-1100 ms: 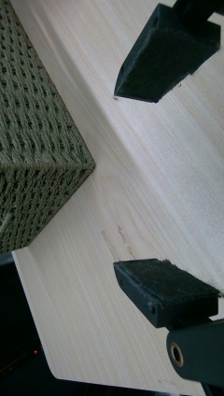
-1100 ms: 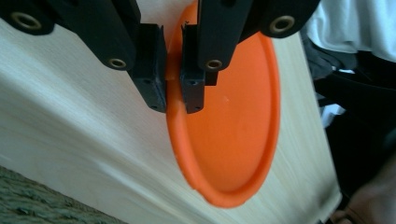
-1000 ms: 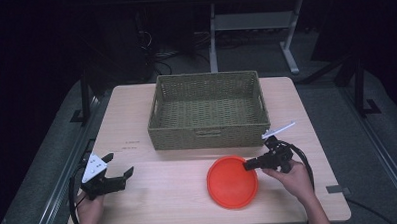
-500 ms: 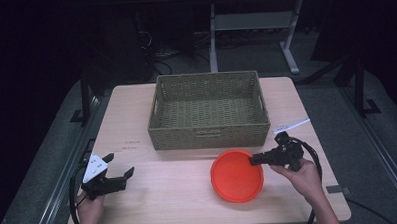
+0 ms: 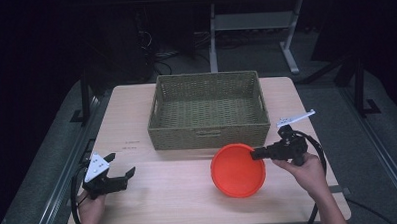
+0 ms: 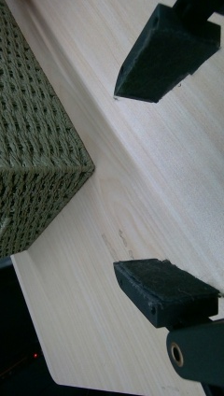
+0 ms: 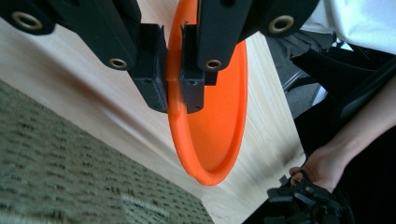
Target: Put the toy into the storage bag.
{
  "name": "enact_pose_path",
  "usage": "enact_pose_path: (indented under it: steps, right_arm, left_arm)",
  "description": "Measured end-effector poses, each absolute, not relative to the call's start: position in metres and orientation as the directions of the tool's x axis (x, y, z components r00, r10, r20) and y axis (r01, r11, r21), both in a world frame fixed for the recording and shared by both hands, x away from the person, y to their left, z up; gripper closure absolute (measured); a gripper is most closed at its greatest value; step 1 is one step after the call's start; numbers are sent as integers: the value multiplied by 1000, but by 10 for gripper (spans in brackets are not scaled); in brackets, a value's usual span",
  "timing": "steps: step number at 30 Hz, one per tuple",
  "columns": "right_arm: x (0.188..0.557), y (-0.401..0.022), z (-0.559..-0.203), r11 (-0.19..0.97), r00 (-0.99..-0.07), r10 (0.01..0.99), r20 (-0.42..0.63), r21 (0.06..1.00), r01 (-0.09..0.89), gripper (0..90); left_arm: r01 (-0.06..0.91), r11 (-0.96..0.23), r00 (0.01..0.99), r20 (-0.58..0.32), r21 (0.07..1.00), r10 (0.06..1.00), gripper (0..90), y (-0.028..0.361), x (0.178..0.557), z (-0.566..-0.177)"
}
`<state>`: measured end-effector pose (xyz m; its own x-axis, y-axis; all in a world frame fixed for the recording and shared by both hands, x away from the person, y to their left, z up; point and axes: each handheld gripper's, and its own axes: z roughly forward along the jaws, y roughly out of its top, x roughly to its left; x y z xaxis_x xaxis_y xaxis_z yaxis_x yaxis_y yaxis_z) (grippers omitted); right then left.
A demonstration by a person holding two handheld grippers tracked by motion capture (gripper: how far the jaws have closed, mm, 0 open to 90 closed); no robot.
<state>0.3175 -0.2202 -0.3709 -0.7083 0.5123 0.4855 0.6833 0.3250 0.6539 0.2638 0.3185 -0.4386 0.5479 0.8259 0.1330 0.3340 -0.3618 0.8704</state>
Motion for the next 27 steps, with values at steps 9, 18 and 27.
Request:
enact_pose_path:
  steps: [9,18,27]
  right_arm:
    - [322,-223,-353,318,-719,499,483,670,670,818]
    - [334,-224,-339,302,-712,496,497,670,678,817]
    - [343,-215,-322,317,-729,490,479,681,660,818]
  left_arm:
    - [336,-368,551,136,867,824,130,319,263,-438]
    - [337,-371,554,137,865,821,130,318,264,-438]
    - [338,-365,550,133,867,825,130,319,265,-439]
